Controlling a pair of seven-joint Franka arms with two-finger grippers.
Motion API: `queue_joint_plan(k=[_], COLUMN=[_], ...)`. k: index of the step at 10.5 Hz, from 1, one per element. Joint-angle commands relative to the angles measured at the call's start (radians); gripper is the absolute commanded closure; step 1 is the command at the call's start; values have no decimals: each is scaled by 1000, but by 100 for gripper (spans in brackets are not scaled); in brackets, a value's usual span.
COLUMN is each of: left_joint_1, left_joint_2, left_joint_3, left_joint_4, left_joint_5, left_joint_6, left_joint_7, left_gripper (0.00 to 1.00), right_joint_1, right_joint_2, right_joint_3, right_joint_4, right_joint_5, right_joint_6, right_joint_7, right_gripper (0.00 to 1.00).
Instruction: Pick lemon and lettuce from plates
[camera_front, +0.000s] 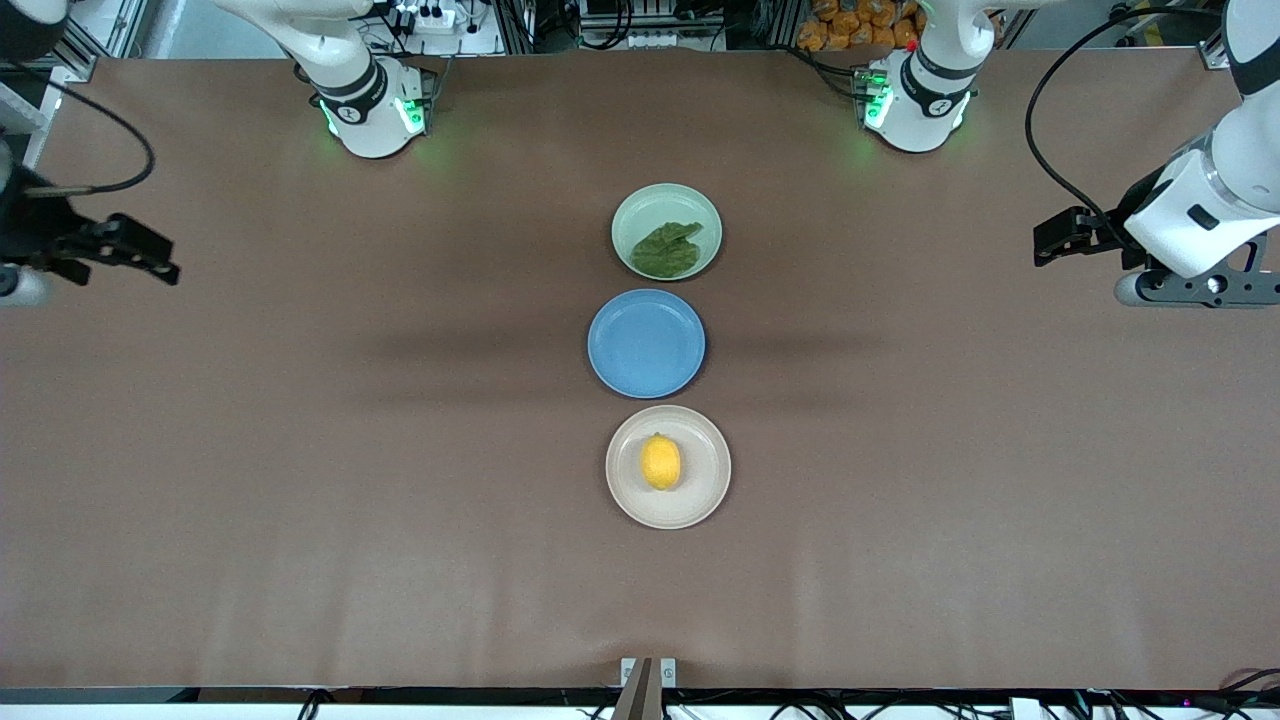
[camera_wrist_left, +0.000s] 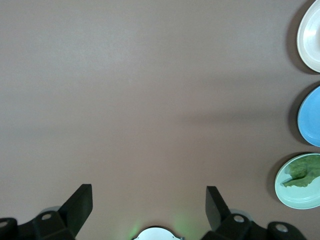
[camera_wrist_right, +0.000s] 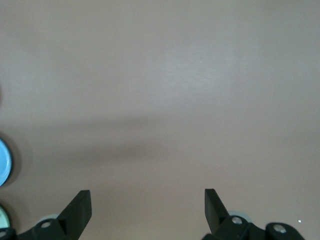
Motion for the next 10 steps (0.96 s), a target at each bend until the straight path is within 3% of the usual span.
queue_joint_plan(k=[1, 3, 10], left_joint_1=[4, 3, -1], left_joint_2=[-3, -3, -3], left_joint_3=[0, 0, -2], left_joint_4=[-4, -2, -1], left_joint_5=[-11, -9, -8], left_joint_6=[5, 5, 6], left_joint_7=[26, 26, 26], left_gripper=[0, 0, 0], right_joint_1=[-26, -19, 1], right_joint_2=[-15, -25, -24], right_joint_3=[-13, -5, -7], right_joint_4=[3, 6, 0], right_joint_5=[51, 123, 126], right_joint_6=[-9, -24, -58], right_joint_7=[8, 15, 17], right_gripper=[0, 0, 0])
